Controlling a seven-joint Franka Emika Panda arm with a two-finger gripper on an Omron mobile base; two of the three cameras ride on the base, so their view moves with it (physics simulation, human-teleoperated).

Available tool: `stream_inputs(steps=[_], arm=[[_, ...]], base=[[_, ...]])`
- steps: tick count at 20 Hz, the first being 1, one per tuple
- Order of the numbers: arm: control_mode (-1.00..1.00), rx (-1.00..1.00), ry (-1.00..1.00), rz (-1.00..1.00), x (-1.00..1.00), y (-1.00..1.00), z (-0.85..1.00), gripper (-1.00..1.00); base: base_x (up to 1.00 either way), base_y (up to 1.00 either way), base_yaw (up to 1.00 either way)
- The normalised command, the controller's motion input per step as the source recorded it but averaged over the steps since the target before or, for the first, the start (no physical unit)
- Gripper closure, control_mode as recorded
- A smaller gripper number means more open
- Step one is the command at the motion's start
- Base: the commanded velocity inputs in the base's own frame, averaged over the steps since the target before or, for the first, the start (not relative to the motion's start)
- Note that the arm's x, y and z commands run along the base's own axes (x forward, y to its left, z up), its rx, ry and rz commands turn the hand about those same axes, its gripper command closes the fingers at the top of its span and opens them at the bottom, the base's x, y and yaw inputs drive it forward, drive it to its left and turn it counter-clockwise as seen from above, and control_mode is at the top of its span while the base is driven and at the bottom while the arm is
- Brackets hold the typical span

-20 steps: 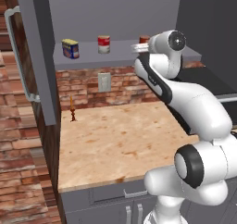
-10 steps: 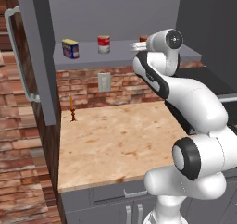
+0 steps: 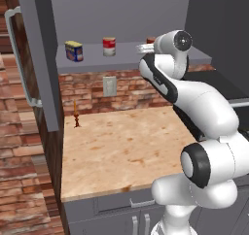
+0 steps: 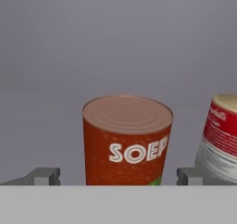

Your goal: Stack two cans on top of the other two cans in the cabinet.

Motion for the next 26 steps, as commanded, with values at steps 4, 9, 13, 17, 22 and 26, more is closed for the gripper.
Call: stream_inputs(steps=[4,9,13,17,22,26], arm=[[-1.00,0.00,0.00,0.00,0.06,0.00,0.00,-1.00],[-1.00,0.00,0.00,0.00,0.13,0.00,0.00,-1.00],[-1.00,0.00,0.00,0.00,0.06,0.00,0.00,-1.00],[-1.00,0.00,0.00,0.00,0.00,0.00,0.00,-1.00],[-1.00,0.00,0.00,0.00,0.00,0.00,0.00,-1.00],[-1.00,0.00,0.00,0.00,0.00,0.00,0.00,-1.00]], base=[[0.00,0.00,0.00],[0.00,0.00,0.00],[0.00,0.00,0.00],[0.00,0.00,0.00],[0.00,0.00,0.00],[0.00,0.00,0.00]])
